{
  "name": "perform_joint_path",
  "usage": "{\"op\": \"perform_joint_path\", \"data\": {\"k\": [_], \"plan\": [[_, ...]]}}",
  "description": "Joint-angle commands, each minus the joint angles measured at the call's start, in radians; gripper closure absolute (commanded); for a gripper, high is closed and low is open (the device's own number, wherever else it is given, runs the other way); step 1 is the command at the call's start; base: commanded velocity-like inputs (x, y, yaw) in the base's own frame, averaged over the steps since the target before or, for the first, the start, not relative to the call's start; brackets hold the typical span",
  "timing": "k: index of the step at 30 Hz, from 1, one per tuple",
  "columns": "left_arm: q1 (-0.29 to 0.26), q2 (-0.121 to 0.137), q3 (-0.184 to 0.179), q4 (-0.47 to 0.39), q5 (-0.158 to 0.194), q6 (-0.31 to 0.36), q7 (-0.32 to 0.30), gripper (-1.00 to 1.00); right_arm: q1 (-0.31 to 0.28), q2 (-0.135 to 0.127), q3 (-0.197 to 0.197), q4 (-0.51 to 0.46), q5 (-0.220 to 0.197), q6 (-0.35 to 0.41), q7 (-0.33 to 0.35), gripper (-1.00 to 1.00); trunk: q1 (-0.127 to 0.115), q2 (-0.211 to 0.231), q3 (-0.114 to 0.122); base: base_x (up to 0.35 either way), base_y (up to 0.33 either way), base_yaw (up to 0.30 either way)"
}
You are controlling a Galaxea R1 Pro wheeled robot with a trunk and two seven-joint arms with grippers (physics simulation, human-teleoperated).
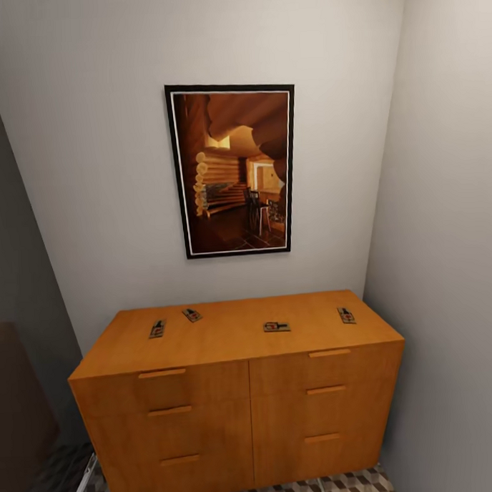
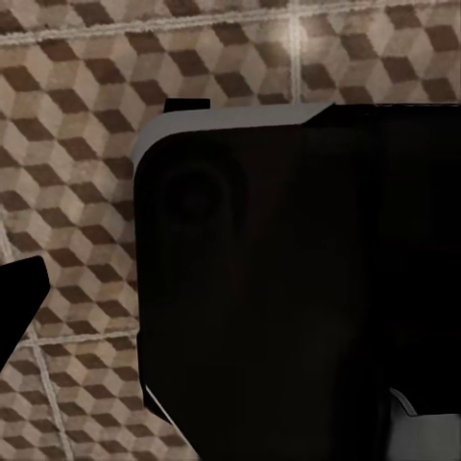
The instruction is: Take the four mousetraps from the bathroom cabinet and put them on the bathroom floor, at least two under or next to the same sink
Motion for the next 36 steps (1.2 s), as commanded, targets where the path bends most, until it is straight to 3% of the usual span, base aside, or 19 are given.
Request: {"op": "perform_joint_path", "data": {"k": [1, 36], "plan": [[0.000, 0.000, 0.000, -0.001, 0.001, 0.000, 0.000, -1.00, -0.001, 0.000, -0.001, 0.000, -0.001, -0.003, 0.000, -1.00, -0.004, 0.007, 0.002, 0.000, 0.000, 0.000], [0.000, -0.002, -0.002, -0.001, 0.001, 0.000, -0.001, -1.00, 0.000, -0.001, -0.001, 0.000, -0.001, -0.003, 0.000, -1.00, -0.138, 0.252, 0.112, 0.000, 0.000, 0.000]]}}
